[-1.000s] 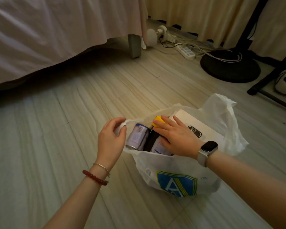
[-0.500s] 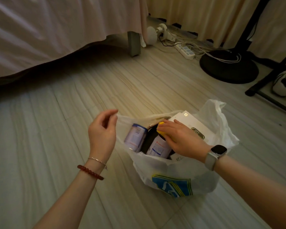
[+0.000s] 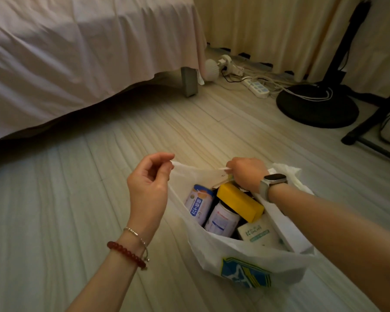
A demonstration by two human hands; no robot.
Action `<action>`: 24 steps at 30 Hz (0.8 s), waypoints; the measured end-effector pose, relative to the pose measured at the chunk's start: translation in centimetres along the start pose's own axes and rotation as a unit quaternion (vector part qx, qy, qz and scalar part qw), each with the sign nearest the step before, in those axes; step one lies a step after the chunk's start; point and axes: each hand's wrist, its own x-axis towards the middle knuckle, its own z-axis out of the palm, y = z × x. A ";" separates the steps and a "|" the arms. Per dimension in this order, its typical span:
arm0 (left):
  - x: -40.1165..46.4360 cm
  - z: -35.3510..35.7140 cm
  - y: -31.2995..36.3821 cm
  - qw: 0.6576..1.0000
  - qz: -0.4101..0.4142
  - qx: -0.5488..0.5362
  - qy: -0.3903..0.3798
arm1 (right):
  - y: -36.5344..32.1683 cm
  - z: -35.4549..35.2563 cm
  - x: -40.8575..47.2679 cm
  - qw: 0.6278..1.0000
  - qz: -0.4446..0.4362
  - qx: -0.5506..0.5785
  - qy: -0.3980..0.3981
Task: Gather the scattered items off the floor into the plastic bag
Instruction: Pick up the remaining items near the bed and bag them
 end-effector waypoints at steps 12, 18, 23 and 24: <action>2.4 0.3 -0.2 0.998 0.048 -0.005 0.035 | 1.7 -0.5 0.1 0.990 -0.047 -0.038 0.124; 2.3 0.5 -1.9 0.995 0.069 0.069 -0.021 | 0.4 -0.1 -0.1 0.988 -0.049 0.002 0.144; 1.5 0.0 -4.1 0.978 0.066 0.192 -0.052 | 0.5 1.5 -2.8 0.995 -0.009 0.018 0.100; 1.5 0.1 -4.1 0.971 0.062 0.221 -0.065 | 0.8 1.3 -3.1 0.997 0.008 0.023 0.075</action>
